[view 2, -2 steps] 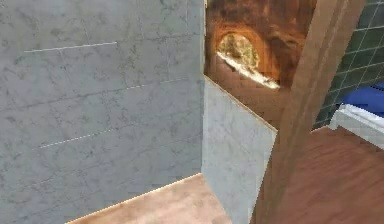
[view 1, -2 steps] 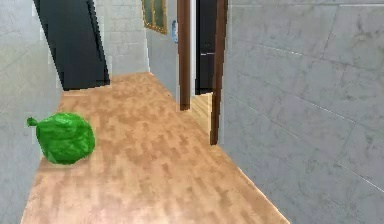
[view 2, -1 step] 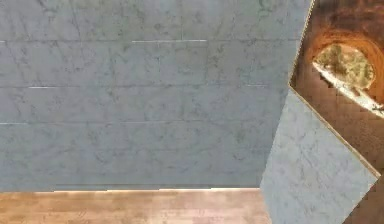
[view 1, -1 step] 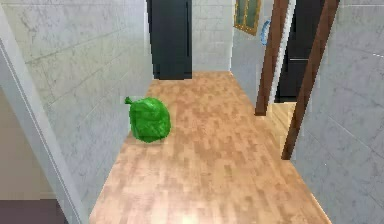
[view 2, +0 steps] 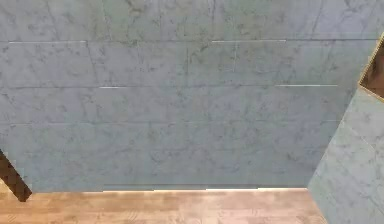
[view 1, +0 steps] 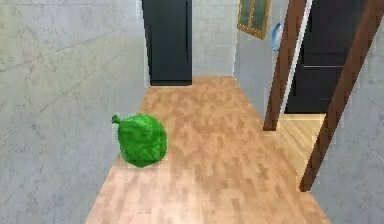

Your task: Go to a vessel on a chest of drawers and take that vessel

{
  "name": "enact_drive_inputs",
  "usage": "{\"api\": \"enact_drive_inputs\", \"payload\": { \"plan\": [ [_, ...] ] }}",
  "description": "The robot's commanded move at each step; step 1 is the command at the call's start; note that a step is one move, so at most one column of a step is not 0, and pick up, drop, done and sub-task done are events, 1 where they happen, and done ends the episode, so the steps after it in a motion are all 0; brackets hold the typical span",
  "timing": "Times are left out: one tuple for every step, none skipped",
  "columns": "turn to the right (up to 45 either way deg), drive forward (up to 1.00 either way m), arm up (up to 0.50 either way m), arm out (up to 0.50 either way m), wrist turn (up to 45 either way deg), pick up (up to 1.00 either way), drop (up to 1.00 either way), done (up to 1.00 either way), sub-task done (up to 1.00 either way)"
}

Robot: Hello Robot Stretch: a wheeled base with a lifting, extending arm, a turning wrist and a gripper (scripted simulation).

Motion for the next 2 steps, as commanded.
{"api": "enact_drive_inputs", "payload": {
  "plan": [
    [-45.0, 0.00, 0.00, 0.00, 0.0, 0.00, 0.00, 0.00, 0.00],
    [-9.0, 0.00, 0.00, 0.00, 0.0, 0.00, 0.00, 0.00, 0.00]
  ]
}}
